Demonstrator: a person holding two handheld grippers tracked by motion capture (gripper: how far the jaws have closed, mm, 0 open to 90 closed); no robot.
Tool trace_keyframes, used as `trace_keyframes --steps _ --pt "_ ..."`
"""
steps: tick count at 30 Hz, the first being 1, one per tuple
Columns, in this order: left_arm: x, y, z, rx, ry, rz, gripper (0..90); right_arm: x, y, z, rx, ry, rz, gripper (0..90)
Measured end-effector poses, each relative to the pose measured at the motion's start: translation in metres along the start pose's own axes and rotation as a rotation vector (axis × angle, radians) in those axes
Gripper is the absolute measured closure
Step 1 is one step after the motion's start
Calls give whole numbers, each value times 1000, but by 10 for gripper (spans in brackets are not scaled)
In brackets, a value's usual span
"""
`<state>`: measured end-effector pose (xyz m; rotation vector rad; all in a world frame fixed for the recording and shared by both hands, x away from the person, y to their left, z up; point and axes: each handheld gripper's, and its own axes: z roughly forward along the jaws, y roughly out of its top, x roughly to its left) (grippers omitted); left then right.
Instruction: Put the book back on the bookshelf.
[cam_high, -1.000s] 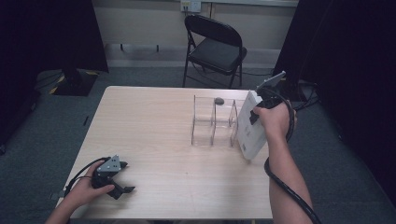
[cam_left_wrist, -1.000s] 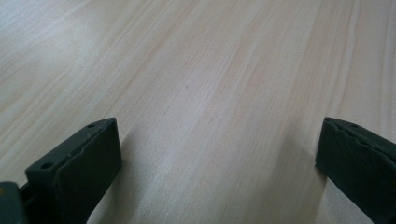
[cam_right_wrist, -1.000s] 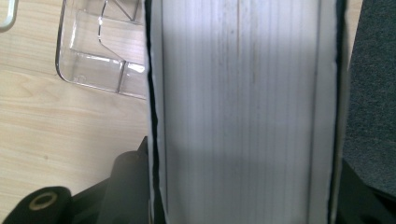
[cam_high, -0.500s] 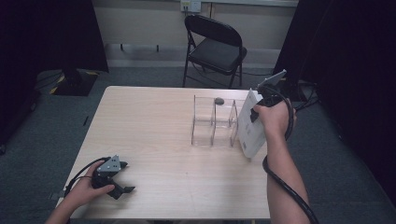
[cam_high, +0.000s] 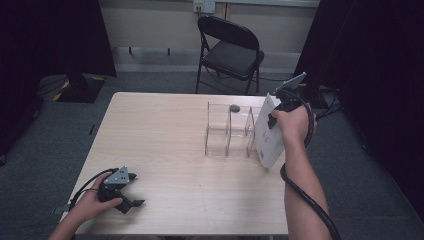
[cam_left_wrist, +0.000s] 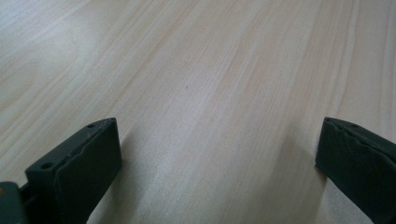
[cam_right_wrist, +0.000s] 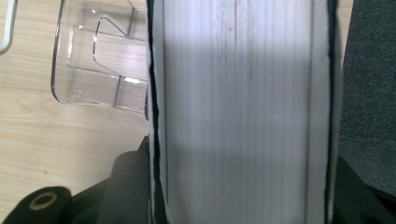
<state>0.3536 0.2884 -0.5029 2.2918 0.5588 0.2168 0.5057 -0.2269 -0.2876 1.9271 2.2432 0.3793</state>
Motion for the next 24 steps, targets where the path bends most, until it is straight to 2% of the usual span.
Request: trace_keyframes --steps 24 --pt "0 0 0 0 0 0 0 7 12 8 -8 -6 4 525"
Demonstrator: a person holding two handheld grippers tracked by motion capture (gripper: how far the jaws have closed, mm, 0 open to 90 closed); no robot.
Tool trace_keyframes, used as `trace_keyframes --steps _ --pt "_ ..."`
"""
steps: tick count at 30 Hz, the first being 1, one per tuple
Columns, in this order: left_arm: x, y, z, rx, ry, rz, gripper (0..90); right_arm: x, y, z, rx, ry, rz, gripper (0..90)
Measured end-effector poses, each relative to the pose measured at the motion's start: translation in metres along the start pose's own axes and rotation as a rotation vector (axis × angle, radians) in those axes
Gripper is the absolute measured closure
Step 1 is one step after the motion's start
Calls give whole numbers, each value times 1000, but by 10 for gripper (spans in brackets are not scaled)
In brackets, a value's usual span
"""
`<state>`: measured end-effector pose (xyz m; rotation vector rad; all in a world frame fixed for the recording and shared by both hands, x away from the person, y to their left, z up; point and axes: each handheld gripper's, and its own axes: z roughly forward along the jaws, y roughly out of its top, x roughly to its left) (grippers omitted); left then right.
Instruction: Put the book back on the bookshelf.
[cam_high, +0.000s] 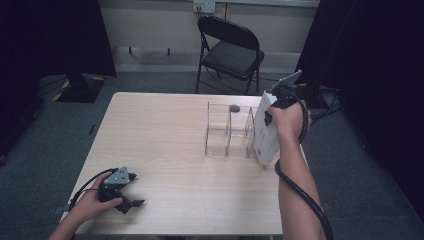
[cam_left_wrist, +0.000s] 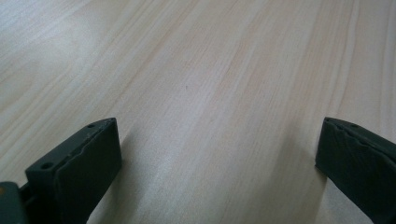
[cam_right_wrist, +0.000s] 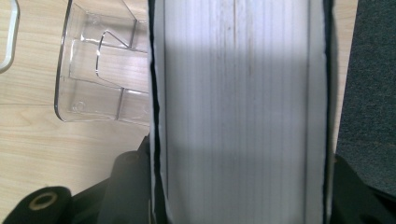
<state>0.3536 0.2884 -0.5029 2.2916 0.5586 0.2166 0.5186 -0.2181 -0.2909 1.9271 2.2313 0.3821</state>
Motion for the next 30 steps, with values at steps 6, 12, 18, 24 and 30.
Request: trace_keyframes --steps 6,12,18,24,30 --pt "0 0 0 0 0 0 0 1 4 4 0 6 -2 524" --pt "0 0 0 0 0 0 0 1 6 7 -2 4 0 524" --pt "0 0 0 1 0 0 0 1 8 9 -5 3 -7 525" --pt "0 0 0 0 0 0 0 2 11 10 -2 -1 -5 524" --pt "0 0 0 0 0 0 0 2 12 13 -3 -1 2 524"
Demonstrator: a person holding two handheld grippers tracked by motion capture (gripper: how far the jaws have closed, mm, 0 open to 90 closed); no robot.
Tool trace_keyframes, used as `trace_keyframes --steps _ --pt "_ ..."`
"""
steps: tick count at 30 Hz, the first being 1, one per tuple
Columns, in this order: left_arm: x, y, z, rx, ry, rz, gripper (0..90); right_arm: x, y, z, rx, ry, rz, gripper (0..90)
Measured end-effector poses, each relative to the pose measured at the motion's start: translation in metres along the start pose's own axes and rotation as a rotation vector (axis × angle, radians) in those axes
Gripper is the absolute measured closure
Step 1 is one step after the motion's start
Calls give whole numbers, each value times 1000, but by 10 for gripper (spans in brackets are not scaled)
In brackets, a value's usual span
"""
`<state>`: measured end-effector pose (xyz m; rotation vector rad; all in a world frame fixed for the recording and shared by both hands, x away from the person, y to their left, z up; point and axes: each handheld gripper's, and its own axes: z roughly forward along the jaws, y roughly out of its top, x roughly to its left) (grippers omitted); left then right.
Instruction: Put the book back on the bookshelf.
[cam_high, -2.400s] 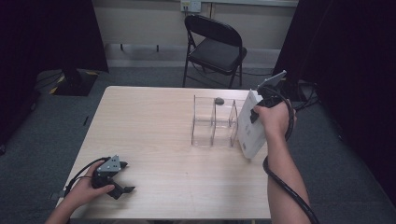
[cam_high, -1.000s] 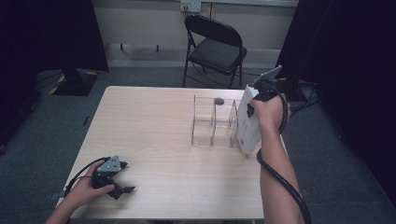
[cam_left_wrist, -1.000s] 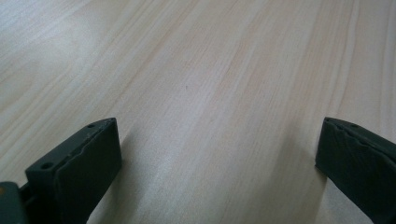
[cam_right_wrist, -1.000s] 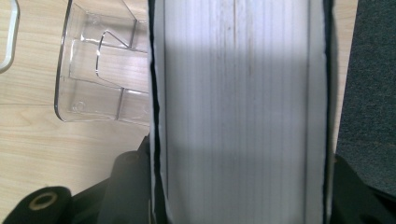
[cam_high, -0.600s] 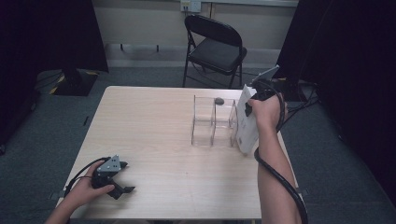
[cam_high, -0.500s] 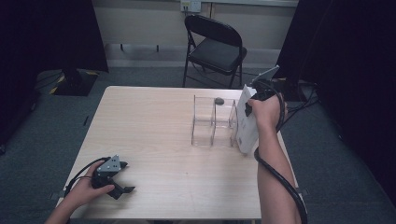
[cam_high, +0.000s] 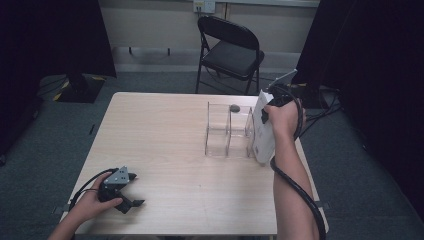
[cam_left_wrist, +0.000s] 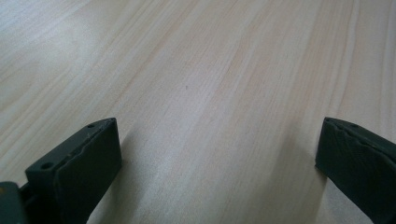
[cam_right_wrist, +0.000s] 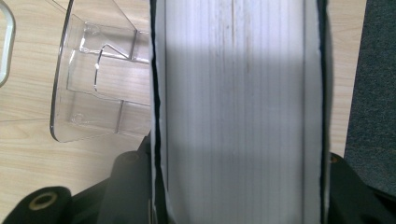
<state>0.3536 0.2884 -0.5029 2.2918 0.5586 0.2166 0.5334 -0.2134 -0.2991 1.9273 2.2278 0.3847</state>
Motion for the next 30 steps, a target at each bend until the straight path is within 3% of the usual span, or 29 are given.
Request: trace_keyframes --steps 30 --pt "0 0 0 0 0 0 0 2 7 10 -10 -12 12 523"
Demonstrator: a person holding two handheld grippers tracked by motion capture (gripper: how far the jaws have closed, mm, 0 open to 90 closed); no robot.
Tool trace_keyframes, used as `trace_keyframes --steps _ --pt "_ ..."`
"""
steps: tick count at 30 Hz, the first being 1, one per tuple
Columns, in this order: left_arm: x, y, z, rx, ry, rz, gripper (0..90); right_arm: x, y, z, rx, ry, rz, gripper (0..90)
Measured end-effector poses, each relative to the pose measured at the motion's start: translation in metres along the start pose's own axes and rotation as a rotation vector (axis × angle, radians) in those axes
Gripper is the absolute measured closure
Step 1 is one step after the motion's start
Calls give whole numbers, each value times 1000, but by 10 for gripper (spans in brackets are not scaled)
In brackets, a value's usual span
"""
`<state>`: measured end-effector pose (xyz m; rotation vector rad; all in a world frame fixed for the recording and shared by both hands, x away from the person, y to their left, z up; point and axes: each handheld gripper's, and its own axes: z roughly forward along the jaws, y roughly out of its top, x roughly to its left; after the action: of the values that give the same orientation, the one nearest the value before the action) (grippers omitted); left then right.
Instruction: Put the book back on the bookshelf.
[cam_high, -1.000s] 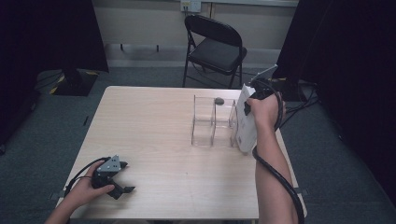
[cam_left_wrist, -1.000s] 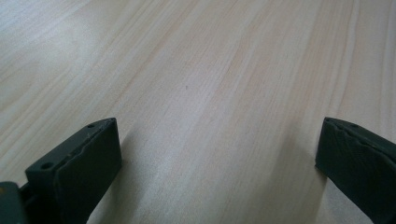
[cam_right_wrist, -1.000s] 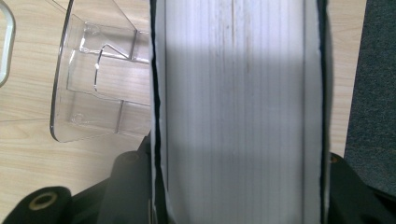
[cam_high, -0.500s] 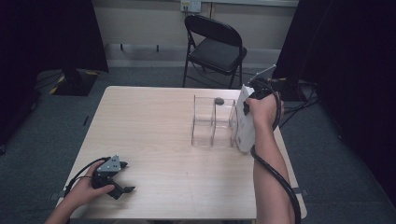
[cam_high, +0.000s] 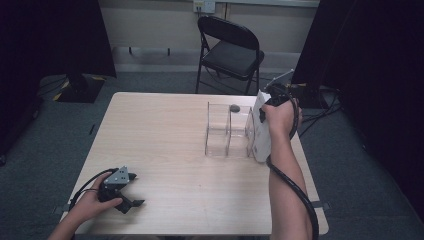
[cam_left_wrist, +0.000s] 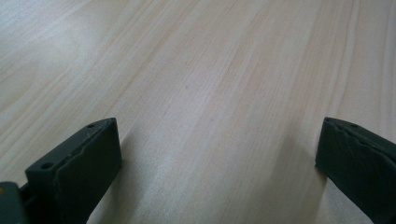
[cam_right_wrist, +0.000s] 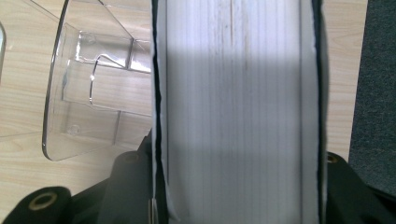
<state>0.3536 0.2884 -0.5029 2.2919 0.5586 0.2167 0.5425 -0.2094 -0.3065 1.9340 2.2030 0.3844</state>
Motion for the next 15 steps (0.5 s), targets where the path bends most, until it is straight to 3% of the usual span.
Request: trace_keyframes --steps 15 --pt "0 0 0 0 0 0 0 -1 2 4 -5 -2 -1 523"
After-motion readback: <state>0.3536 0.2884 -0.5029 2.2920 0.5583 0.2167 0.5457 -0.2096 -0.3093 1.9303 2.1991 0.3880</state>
